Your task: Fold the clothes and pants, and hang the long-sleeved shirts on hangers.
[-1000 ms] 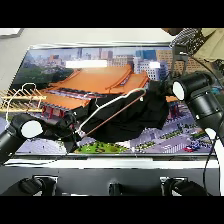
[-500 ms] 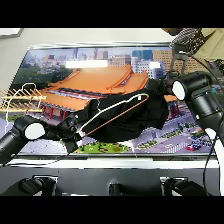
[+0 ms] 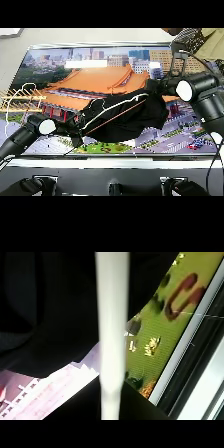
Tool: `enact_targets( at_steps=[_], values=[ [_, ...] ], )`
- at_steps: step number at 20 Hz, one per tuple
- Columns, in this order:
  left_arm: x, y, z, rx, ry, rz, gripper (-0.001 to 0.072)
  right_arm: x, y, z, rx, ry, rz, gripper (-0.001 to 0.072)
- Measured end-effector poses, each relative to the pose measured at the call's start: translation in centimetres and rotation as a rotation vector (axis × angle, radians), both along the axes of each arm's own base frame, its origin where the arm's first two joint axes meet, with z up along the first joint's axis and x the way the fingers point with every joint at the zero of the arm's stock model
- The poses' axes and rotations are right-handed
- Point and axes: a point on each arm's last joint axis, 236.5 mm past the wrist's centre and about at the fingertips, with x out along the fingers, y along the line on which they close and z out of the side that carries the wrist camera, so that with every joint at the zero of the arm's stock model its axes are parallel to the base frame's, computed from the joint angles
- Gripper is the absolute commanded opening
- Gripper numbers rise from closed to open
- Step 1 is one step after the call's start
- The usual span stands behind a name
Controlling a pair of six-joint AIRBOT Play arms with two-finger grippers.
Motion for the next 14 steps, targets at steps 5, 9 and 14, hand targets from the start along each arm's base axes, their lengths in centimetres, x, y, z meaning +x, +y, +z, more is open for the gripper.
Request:
enact_targets(
  at_steps=[5,9,14],
  values=[
    [0.9,0.4,-0.1,0.006,-0.031,-0.029,0.0029,-1.0,0.4,0.4,0.013,0.013,0.030,0.0044],
    [0.3,-0.1,-0.2,0.014,-0.041,-0.108,0.0029,-1.3,1.1,0.6,0.013,0.011,0.072,0.0044],
    [-0.4,-0.9,-0.2,0.016,-0.050,-0.170,0.0029,-1.0,1.7,3.1,0.014,-0.039,0.117,0.0044]
  ],
)
